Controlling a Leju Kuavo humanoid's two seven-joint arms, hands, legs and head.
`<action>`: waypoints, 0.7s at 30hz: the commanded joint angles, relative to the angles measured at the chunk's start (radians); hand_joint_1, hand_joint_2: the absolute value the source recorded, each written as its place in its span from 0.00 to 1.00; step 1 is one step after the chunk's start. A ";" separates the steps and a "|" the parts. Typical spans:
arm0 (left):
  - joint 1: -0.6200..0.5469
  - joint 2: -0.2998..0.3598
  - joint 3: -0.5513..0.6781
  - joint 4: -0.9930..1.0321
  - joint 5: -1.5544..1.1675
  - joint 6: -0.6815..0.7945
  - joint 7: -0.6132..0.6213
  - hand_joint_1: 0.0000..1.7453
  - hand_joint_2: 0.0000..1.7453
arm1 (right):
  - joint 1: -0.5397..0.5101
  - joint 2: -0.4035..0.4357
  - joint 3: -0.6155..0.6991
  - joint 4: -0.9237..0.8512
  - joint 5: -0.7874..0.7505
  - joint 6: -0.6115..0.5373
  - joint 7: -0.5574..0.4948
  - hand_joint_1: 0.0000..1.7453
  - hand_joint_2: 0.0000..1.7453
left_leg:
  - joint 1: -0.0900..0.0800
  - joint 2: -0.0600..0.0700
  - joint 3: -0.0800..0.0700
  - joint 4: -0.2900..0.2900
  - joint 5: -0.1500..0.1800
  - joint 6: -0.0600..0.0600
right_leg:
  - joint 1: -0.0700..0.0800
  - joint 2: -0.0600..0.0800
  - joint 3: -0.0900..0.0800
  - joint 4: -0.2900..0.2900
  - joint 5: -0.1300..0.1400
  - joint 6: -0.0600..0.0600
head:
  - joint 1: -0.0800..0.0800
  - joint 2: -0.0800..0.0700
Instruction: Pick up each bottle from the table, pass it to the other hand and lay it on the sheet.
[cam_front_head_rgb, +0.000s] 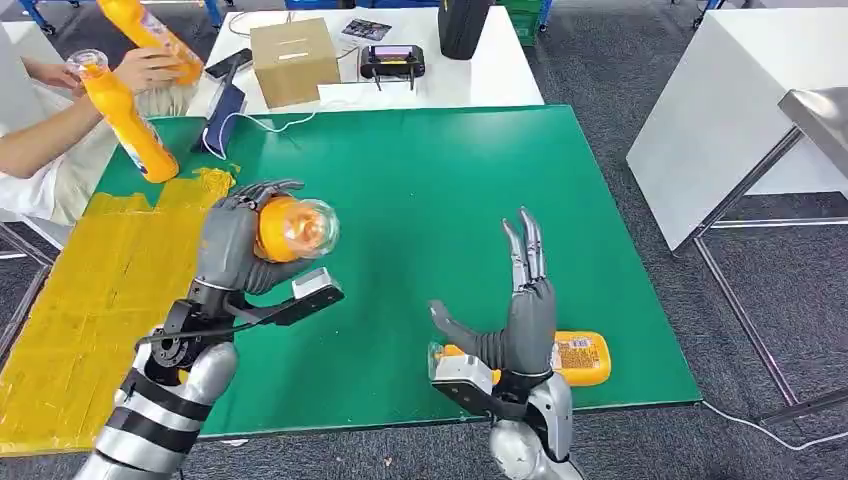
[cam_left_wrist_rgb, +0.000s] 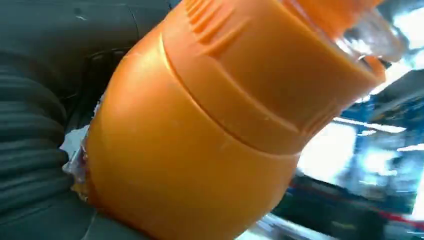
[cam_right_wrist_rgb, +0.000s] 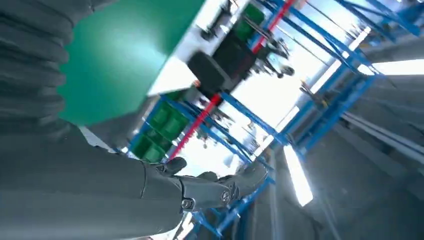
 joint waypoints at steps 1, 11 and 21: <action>-0.382 0.174 -0.228 0.583 -0.149 -0.162 0.185 1.00 1.00 | -0.029 -0.065 0.024 -0.147 -0.009 0.032 0.009 0.00 1.00 | 0.002 -0.007 0.004 0.002 -0.001 -0.002 | 0.000 0.003 0.004 0.002 -0.003 -0.003 | 0.000 0.000; -0.471 0.073 -0.159 1.059 -0.127 -0.157 0.173 1.00 1.00 | -0.060 -0.091 0.112 -0.158 -0.005 0.003 -0.026 0.00 1.00 | 0.003 -0.002 0.004 0.000 0.001 -0.003 | 0.002 0.006 0.004 0.000 0.001 -0.004 | 0.000 0.000; -0.353 0.026 -0.018 1.149 -0.058 -0.175 0.175 1.00 1.00 | -0.096 -0.116 0.139 -0.091 0.024 0.062 0.034 0.00 1.00 | 0.003 0.000 0.004 -0.001 0.002 -0.003 | 0.002 0.007 0.003 0.000 0.002 -0.003 | 0.000 0.000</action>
